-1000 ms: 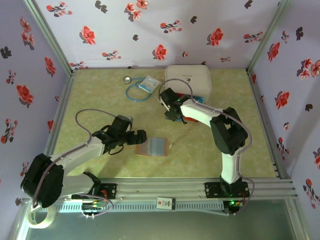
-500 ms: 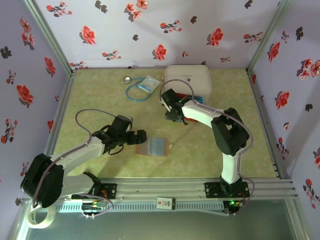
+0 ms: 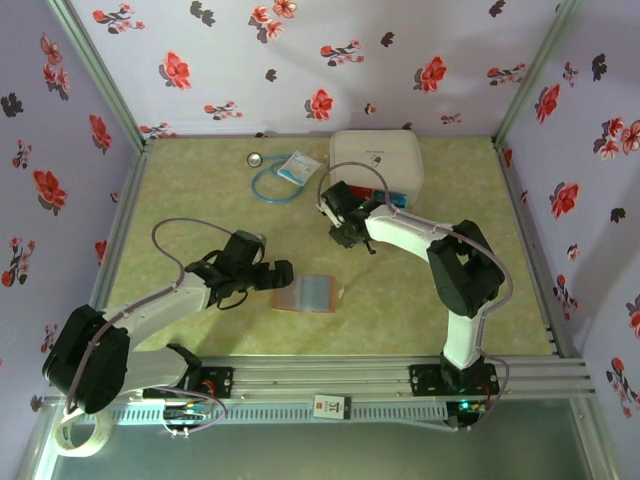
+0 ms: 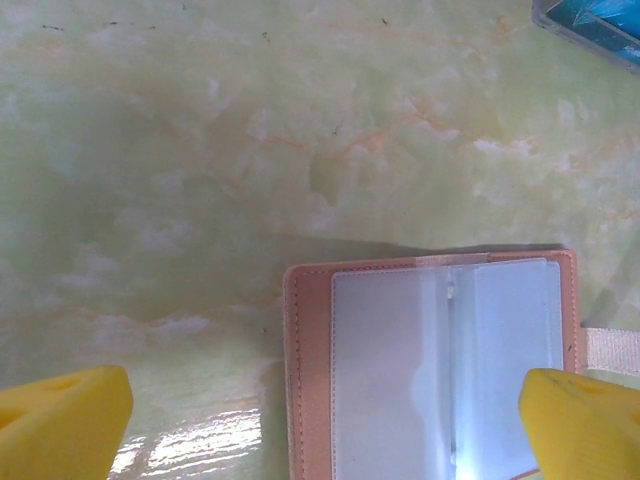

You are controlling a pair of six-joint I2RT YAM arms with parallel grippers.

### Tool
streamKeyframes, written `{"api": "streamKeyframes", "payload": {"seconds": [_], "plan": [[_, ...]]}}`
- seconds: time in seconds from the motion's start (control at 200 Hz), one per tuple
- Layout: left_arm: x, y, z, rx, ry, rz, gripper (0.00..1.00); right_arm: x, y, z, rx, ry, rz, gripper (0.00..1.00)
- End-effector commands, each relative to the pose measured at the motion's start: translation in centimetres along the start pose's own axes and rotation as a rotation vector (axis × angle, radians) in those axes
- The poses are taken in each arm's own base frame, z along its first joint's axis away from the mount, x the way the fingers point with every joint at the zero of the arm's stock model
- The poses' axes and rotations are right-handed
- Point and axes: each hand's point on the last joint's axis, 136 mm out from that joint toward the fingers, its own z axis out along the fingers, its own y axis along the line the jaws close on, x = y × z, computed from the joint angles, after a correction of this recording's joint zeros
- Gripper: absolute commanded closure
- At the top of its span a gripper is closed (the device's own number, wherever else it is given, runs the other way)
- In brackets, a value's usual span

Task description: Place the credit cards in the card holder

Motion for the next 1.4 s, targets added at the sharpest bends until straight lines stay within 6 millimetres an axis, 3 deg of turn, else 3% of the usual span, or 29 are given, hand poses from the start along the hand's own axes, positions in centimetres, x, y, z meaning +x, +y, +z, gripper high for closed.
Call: {"api": "streamKeyframes", "payload": {"seconds": [0.0,0.34,0.75,0.98,1.18,1.395], "plan": [[-0.6,-0.3,-0.1,0.011,-0.006,-0.019,0.00,1.0,0.6,0.2,-0.010,0.029,-0.011,0.69],[-0.7,-0.3,-0.2,0.011,-0.006,-0.016,0.00,0.3,-0.4,1.0,0.047,0.047,-0.091,0.71],[-0.7,-0.5,0.0,0.012,-0.002,-0.012,0.00,-0.6,0.1,1.0,0.016,0.028,-0.196,0.79],[-0.7,-0.4,0.0,0.007,0.001,-0.011,0.00,-0.4,0.3,1.1,0.002,0.040,-0.231,0.86],[-0.9,-0.5,-0.1,0.005,0.007,-0.001,0.00,-0.6,0.5,0.5,-0.022,0.045,-0.253,0.99],[-0.9,-0.7,-0.3,0.004,0.014,0.004,0.00,-0.5,0.9,-0.3,-0.023,0.060,-0.284,1.00]]}}
